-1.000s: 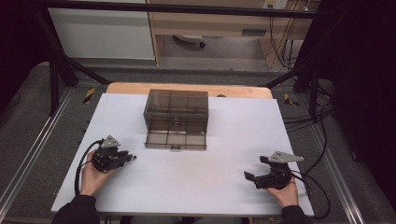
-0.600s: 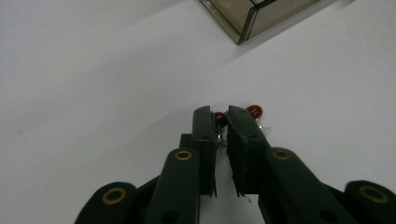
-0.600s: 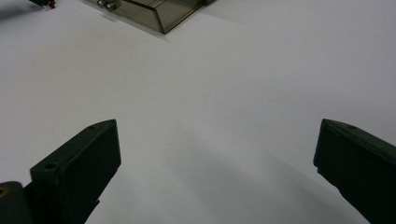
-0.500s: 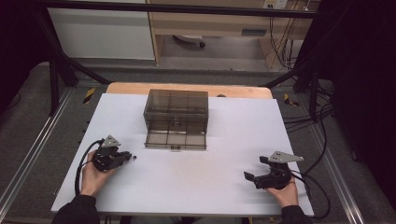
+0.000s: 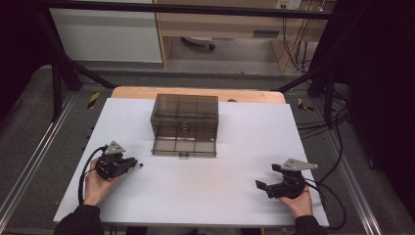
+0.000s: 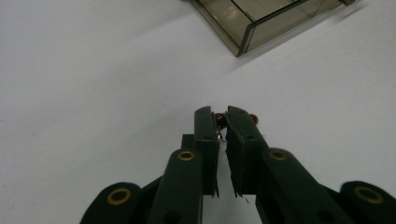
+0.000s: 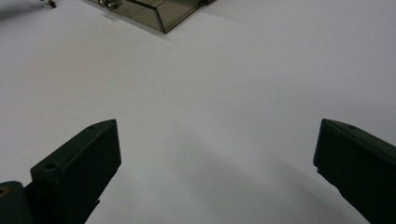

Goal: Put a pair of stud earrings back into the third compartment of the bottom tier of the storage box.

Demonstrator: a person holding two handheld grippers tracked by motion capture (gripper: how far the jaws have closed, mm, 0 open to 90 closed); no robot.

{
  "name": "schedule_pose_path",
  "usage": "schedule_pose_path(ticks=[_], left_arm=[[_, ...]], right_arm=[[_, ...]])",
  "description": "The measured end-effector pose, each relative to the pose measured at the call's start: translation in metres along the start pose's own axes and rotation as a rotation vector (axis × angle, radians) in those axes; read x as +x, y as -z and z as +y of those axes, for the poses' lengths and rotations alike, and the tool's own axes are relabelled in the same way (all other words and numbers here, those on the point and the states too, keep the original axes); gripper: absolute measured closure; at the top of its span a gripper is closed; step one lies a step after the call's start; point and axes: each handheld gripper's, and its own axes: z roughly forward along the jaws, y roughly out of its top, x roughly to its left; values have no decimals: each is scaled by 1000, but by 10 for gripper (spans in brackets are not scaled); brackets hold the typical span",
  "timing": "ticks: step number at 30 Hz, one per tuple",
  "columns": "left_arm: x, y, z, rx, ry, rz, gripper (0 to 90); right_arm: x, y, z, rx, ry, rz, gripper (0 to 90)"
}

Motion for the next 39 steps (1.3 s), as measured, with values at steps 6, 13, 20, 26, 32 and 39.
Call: schedule_pose_path(ticks=[6,13,20,26,32,39], left_arm=[[-2,5,3,-14,14,-4,826],[-9,10,9,-33,31,-15,826],[-19,13,18,-37,13,-13,825],[-31,13,28,-39,-4,-23,826],[-40,12,34,-35,-14,-39,826],[-58,5,51,-42,-32,-70,826]], right_arm=[[0,0,0,1,-1,0,13],[0,0,0,4,1,2,13],[0,0,0,7,2,4,13],[0,0,0,12,4,5,13],[0,0,0,13,4,4,14],[0,0,0,14,5,6,14]])
